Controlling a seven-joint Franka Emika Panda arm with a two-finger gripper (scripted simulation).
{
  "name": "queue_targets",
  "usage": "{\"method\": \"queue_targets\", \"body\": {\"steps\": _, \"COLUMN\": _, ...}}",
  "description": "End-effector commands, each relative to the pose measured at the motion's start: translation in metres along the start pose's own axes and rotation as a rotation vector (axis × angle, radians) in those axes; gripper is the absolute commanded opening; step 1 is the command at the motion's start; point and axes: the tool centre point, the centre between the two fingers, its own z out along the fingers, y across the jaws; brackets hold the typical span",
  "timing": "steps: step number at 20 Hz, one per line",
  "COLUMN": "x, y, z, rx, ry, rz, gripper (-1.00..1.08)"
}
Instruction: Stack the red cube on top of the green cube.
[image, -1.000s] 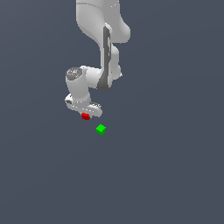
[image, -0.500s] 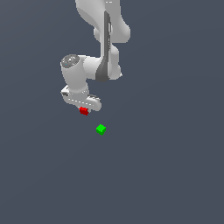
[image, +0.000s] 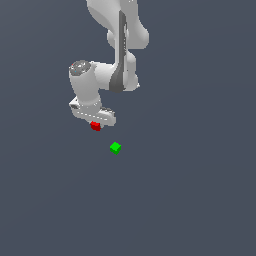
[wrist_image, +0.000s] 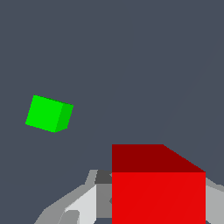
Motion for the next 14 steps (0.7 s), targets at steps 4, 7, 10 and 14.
{"method": "queue_targets", "body": {"steps": 4, "x": 0.005, "y": -0.015, "z": 0.008, "rx": 0.001, "ry": 0.000, "rz": 0.000, "gripper": -1.00}}
{"method": "queue_targets", "body": {"steps": 7, "x": 0.011, "y": -0.031, "z": 0.017, "rx": 0.001, "ry": 0.000, "rz": 0.000, "gripper": -1.00}}
{"method": "queue_targets", "body": {"steps": 10, "x": 0.019, "y": -0.052, "z": 0.028, "rx": 0.001, "ry": 0.000, "rz": 0.000, "gripper": -1.00}}
{"method": "queue_targets", "body": {"steps": 14, "x": 0.029, "y": -0.079, "z": 0.043, "rx": 0.001, "ry": 0.000, "rz": 0.000, "gripper": -1.00}}
